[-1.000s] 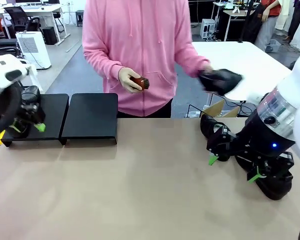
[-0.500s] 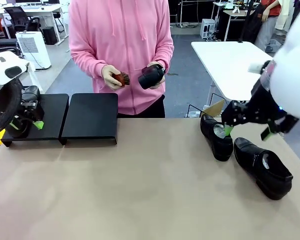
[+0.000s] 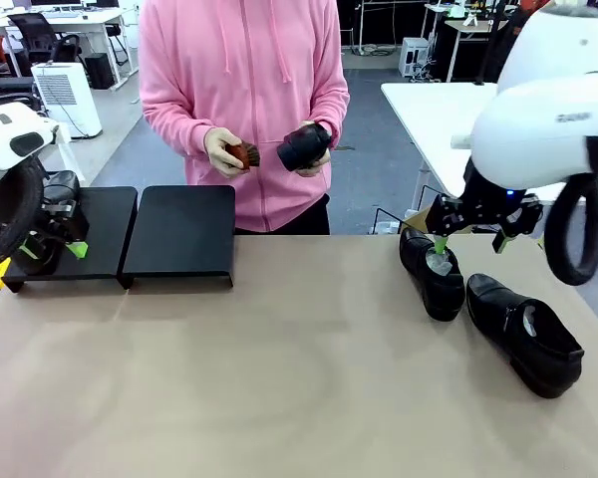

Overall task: Organize the shoes by placing them on the stand.
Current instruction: Pick up one Shoe and place it in the middle of the table.

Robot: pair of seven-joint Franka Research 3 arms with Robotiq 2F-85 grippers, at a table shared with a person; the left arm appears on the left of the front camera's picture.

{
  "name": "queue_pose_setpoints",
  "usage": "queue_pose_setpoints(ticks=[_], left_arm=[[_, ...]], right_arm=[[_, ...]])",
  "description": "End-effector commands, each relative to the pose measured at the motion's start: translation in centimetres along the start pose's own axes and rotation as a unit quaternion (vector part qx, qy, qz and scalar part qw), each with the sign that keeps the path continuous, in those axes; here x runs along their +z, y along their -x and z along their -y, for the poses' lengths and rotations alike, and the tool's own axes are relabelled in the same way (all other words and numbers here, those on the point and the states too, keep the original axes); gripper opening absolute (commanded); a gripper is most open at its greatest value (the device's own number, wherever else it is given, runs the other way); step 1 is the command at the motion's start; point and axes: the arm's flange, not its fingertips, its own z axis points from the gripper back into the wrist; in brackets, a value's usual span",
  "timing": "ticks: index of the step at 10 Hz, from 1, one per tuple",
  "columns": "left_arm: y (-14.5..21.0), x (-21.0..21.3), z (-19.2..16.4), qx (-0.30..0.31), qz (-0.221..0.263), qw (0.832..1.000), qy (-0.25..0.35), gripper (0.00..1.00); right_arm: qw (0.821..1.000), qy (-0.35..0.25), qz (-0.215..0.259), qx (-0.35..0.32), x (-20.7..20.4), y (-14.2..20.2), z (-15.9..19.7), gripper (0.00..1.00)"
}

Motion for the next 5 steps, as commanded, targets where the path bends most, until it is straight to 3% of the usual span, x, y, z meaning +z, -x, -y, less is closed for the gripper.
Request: queue_pose_setpoints(ticks=[1, 4, 5], left_arm=[[0.2, 0.0, -0.2, -0.004, -0.001, 1.000, 0.009, 0.66], [0.2, 0.0, -0.2, -0.004, -0.001, 1.000, 0.009, 0.66], [0.2, 0.0, -0.2, -0.004, -0.001, 1.000, 0.009, 0.66]], right_arm=[[1.000, 0.000, 0.020, 0.010, 2.3, 2.3, -0.3, 1.00], [1.000, 0.000, 0.020, 0.010, 2.3, 2.3, -0.3, 1.00], [1.000, -0.002, 0.010, 0.009, 1.4, 0.8, -0.6, 1.00]])
